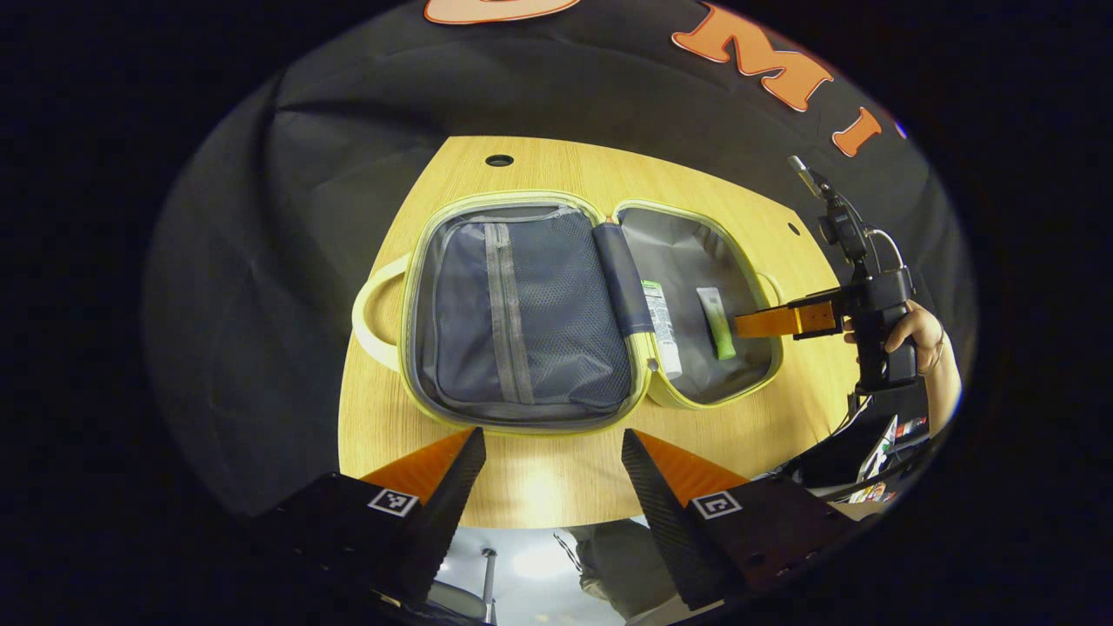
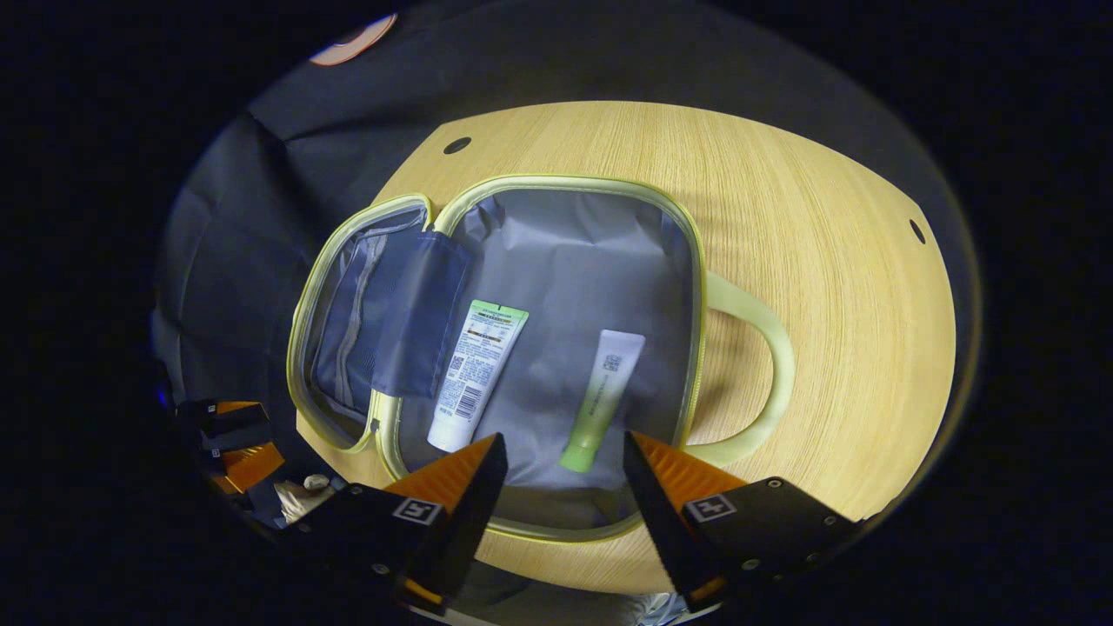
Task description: First open the suitcase, pack the skin care products into it, and then close the suitcase.
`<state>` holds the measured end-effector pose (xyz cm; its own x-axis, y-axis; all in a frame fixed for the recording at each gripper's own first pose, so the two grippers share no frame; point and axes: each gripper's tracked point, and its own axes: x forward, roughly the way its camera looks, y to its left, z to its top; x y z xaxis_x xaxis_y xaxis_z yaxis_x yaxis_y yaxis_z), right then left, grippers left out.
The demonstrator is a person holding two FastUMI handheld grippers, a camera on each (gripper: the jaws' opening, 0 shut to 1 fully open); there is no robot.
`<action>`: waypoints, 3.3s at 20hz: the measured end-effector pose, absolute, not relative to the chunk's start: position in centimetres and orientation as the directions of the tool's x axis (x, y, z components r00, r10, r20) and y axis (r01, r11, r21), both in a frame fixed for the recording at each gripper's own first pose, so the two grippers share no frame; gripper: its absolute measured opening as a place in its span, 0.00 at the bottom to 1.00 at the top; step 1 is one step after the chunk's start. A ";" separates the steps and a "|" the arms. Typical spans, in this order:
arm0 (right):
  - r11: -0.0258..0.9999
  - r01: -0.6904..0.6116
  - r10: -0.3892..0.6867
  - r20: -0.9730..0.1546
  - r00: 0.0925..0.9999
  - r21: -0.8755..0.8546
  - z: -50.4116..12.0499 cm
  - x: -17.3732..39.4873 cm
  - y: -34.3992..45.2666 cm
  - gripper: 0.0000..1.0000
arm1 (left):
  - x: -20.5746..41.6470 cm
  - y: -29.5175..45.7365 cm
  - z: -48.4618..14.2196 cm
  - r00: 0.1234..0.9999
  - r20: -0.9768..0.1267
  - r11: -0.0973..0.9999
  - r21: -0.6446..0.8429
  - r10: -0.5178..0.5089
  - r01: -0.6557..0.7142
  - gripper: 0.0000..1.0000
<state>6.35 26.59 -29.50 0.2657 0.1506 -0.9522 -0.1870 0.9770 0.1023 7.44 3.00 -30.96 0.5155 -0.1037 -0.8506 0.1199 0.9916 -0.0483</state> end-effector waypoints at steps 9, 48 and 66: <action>0.964 -0.233 0.203 -0.917 0.343 0.126 -27.4 5.9 28.0 0.96 | 7.8 8.5 -30.8 0.580 -0.809 0.993 -0.118 -0.095 -0.001 0.98; 0.998 0.059 -0.029 -0.574 0.818 0.034 -11.8 4.3 12.2 0.96 | 19.9 15.7 -21.3 0.720 -0.679 0.979 -0.013 0.140 -0.202 0.09; 1.000 0.008 0.004 -0.573 0.819 0.017 -11.1 2.6 8.4 0.96 | 16.0 21.9 -33.2 0.756 -0.655 0.728 -0.521 -0.005 -0.446 0.65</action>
<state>2.56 8.40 -11.11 0.8193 0.0038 -0.5734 0.0076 0.9998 0.0174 16.00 21.93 -33.16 0.7556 -0.0053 -0.6550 -0.4462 0.7279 -0.5206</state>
